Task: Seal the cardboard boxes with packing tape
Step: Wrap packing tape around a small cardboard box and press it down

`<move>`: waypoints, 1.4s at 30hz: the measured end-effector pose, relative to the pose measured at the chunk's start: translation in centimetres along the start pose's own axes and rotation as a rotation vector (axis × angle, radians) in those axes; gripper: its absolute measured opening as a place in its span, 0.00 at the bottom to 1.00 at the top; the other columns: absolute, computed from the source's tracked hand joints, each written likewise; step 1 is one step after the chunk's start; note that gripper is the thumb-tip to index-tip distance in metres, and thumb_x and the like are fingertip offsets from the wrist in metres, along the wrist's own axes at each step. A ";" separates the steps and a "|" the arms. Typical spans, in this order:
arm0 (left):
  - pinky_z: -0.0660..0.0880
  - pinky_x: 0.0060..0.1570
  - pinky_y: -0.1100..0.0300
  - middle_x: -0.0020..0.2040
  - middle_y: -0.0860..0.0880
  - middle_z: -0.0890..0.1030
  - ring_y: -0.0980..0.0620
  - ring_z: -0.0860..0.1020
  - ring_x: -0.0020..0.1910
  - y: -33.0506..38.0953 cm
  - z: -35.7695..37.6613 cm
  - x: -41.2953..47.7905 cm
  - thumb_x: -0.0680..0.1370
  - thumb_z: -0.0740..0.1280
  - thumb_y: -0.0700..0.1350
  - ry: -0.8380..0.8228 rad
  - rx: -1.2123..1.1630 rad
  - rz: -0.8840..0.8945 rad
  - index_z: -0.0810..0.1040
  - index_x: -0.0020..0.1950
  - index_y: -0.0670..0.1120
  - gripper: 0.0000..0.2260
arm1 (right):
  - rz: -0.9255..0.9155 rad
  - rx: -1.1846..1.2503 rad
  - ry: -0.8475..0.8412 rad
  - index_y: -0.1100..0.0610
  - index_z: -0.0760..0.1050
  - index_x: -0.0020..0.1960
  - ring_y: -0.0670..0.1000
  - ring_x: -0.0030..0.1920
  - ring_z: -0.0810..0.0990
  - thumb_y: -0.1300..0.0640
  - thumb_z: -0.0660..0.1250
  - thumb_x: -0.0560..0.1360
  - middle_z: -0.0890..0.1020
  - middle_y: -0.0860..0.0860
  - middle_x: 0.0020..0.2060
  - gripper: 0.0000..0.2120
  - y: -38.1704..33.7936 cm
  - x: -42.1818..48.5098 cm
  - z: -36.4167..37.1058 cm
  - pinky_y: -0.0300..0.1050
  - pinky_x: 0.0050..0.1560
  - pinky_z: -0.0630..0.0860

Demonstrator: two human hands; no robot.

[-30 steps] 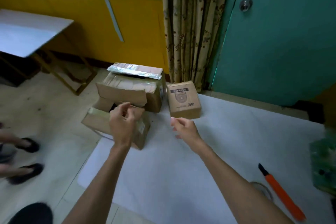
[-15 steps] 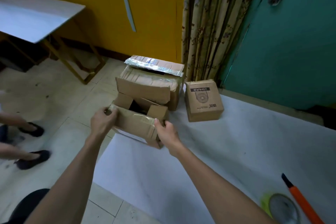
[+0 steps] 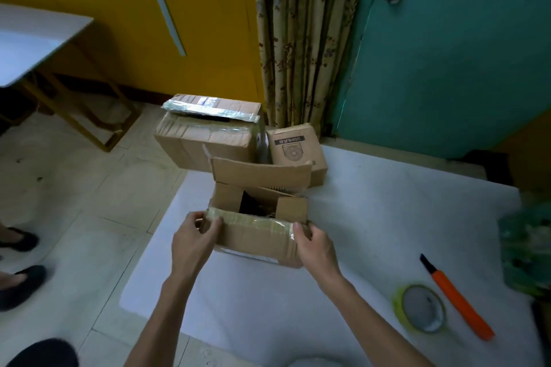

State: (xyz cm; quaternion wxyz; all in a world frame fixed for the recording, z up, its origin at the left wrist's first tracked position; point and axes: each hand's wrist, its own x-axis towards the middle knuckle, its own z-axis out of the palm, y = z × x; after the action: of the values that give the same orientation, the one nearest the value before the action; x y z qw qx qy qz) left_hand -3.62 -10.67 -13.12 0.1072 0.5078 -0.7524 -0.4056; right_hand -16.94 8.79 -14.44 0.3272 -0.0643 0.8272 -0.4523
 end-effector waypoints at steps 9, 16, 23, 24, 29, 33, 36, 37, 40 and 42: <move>0.73 0.42 0.60 0.48 0.53 0.82 0.53 0.80 0.47 4.6 9.0 -8.2 0.78 0.72 0.54 -0.161 -0.002 0.097 0.76 0.55 0.53 0.10 | 0.138 0.025 0.293 0.53 0.75 0.41 0.54 0.41 0.77 0.47 0.57 0.83 0.78 0.50 0.36 0.17 7.1 -2.2 -10.6 0.46 0.40 0.67; 0.78 0.51 0.56 0.63 0.48 0.81 0.49 0.80 0.58 6.2 12.4 -10.1 0.81 0.68 0.53 -0.202 0.038 0.201 0.72 0.74 0.50 0.22 | 0.167 0.192 0.363 0.55 0.69 0.32 0.51 0.34 0.73 0.48 0.59 0.82 0.73 0.50 0.29 0.21 9.0 -2.4 -14.2 0.45 0.37 0.64; 0.69 0.67 0.53 0.76 0.45 0.70 0.45 0.70 0.73 8.9 12.9 -9.1 0.82 0.65 0.56 -0.195 0.008 0.226 0.60 0.82 0.47 0.32 | 0.066 0.177 0.372 0.56 0.77 0.50 0.53 0.47 0.78 0.45 0.54 0.84 0.80 0.52 0.45 0.18 6.1 -1.9 -15.6 0.50 0.49 0.73; 0.67 0.71 0.51 0.78 0.46 0.67 0.45 0.67 0.75 9.8 13.0 -8.3 0.82 0.64 0.58 -0.211 -0.019 0.225 0.58 0.82 0.48 0.32 | 0.035 0.177 0.339 0.56 0.77 0.59 0.54 0.56 0.78 0.44 0.54 0.84 0.80 0.53 0.54 0.20 5.7 -1.3 -15.9 0.50 0.57 0.73; 0.62 0.76 0.45 0.79 0.46 0.64 0.45 0.63 0.78 14.3 13.1 -4.4 0.85 0.54 0.61 -0.366 -0.298 0.165 0.59 0.81 0.51 0.27 | -0.010 0.416 0.212 0.50 0.62 0.77 0.50 0.74 0.65 0.41 0.53 0.83 0.68 0.47 0.74 0.25 3.4 2.2 -17.6 0.47 0.73 0.61; 0.71 0.69 0.43 0.66 0.45 0.75 0.45 0.73 0.66 14.8 13.5 -3.2 0.84 0.54 0.63 -0.309 -0.401 0.046 0.72 0.67 0.49 0.23 | 0.015 0.524 0.266 0.44 0.65 0.74 0.51 0.70 0.69 0.38 0.53 0.82 0.72 0.48 0.70 0.22 2.9 3.0 -18.5 0.58 0.73 0.64; 0.73 0.67 0.41 0.63 0.44 0.77 0.45 0.75 0.62 14.2 13.7 -2.8 0.82 0.57 0.65 -0.317 -0.398 0.002 0.74 0.63 0.46 0.24 | 0.026 0.525 0.236 0.46 0.66 0.75 0.52 0.72 0.67 0.34 0.53 0.80 0.70 0.49 0.72 0.28 2.5 3.0 -18.4 0.53 0.71 0.63; 0.73 0.66 0.41 0.63 0.45 0.77 0.45 0.75 0.62 14.0 13.7 -2.8 0.82 0.58 0.65 -0.323 -0.404 -0.003 0.74 0.63 0.46 0.24 | 0.042 0.525 0.237 0.48 0.66 0.75 0.53 0.71 0.68 0.33 0.54 0.79 0.70 0.49 0.71 0.30 2.3 3.1 -18.2 0.52 0.69 0.64; 0.73 0.66 0.47 0.62 0.47 0.76 0.46 0.74 0.62 13.5 14.0 -2.8 0.82 0.60 0.62 -0.335 -0.401 -0.024 0.74 0.62 0.48 0.20 | 0.098 0.552 0.296 0.51 0.72 0.67 0.53 0.64 0.73 0.30 0.58 0.76 0.74 0.51 0.63 0.30 2.2 3.4 -17.6 0.53 0.65 0.69; 0.74 0.63 0.49 0.58 0.47 0.78 0.47 0.76 0.58 13.3 14.4 -3.0 0.83 0.61 0.59 -0.328 -0.380 -0.021 0.75 0.58 0.48 0.15 | 0.131 0.542 0.328 0.56 0.73 0.58 0.52 0.56 0.73 0.34 0.61 0.77 0.74 0.50 0.54 0.26 2.5 3.6 -17.1 0.52 0.59 0.70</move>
State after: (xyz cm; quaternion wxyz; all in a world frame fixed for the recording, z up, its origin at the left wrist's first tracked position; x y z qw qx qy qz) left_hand -19.49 1.11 -12.14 0.0728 0.4137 -0.6646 -0.6179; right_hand -29.51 20.88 -11.65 0.2230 0.1526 0.7206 -0.6385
